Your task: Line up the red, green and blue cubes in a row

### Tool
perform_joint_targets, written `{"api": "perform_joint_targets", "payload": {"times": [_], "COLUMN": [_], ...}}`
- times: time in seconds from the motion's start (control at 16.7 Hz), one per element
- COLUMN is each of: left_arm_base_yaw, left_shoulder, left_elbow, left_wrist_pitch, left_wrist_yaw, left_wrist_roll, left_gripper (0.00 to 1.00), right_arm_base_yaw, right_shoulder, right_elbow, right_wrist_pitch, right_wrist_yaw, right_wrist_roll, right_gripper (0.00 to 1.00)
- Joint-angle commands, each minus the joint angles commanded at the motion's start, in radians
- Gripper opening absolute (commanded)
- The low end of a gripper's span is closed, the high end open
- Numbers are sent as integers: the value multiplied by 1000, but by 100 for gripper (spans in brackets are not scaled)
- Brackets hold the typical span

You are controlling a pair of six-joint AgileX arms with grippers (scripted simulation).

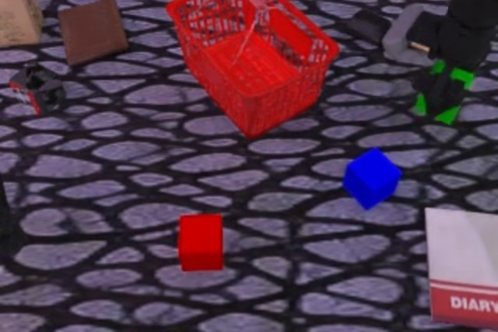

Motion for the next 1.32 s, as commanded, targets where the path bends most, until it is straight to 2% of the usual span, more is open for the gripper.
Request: {"api": "perform_joint_targets", "payload": {"times": [0.24,0.54,0.72,0.9,1.14,1.32], "left_arm_base_yaw": [0,0,0,0,0,0], "left_shoulder": [0,0,0,0,0,0], "left_elbow": [0,0,0,0,0,0], "left_wrist_pitch": [0,0,0,0,0,0], "left_wrist_yaw": [0,0,0,0,0,0], "left_wrist_roll": [0,0,0,0,0,0], "left_gripper": [100,100,100,100,100,100], "right_arm_base_yaw": [174,487,630,679,676,674], "right_shoulder": [-59,-156,-209,-234,-229,-211], "right_elbow": [-78,-217,-283,-310,-310,-362], "right_wrist_pitch": [18,47,65,74,75,146], "right_wrist_yaw": [0,-3,-2,-1,-2,-2], "right_wrist_roll": [29,75,98,108,109,112], "right_gripper": [0,0,0,0,0,0]}}
